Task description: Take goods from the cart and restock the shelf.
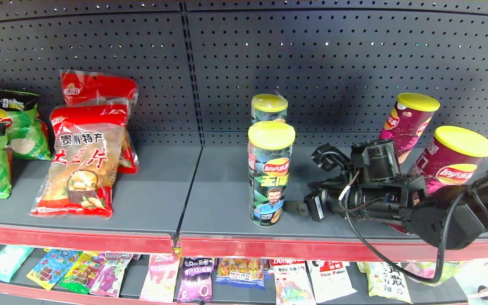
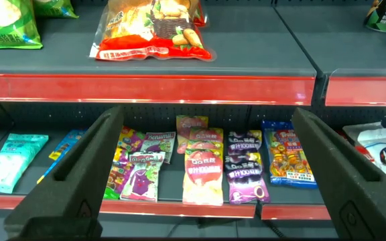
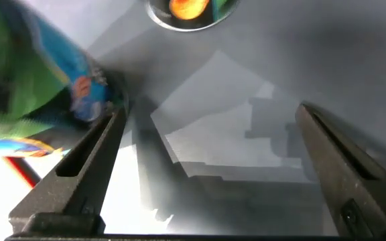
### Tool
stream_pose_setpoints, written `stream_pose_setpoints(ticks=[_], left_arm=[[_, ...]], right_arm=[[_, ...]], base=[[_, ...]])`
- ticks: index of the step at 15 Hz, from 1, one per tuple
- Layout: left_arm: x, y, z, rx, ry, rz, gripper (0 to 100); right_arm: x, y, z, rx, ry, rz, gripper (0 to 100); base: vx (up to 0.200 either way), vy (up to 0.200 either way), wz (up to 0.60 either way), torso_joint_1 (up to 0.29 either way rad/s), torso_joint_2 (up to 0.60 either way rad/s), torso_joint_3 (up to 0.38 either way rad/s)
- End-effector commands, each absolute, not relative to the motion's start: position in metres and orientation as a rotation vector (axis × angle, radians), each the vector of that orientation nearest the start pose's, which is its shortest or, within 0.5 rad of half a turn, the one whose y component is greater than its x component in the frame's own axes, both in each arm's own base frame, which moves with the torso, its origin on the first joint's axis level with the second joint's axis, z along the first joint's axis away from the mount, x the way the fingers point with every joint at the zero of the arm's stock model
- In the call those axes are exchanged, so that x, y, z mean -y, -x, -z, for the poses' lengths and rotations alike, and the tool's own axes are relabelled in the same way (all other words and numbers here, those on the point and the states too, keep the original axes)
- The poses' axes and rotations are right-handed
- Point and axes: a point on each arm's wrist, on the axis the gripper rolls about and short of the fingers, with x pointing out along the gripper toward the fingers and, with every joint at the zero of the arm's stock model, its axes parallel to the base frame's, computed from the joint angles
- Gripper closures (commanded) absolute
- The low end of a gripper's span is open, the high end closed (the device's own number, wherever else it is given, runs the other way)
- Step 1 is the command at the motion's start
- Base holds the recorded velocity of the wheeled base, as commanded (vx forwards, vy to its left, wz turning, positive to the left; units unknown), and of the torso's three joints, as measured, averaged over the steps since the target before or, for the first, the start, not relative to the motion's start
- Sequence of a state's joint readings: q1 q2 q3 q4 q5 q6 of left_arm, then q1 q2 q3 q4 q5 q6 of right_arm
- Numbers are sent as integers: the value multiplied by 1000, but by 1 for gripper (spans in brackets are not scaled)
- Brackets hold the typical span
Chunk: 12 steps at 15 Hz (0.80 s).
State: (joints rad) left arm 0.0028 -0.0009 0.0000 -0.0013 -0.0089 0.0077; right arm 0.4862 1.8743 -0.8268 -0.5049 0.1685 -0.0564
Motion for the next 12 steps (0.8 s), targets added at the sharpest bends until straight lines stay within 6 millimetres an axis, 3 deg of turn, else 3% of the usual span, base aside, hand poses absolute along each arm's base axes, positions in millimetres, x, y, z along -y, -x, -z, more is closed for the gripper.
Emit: stream_pose_setpoints(ticks=[1,12], left_arm=[[0,23,-76,2,-8,6,0],[0,23,-76,2,-8,6,0]], right_arm=[[-159,-285,-122,-526,142,-664,0],[-163,-272,-117,-548,155,-695,0]], base=[[0,0,0,0,0,0],[0,0,0,0,0,0]])
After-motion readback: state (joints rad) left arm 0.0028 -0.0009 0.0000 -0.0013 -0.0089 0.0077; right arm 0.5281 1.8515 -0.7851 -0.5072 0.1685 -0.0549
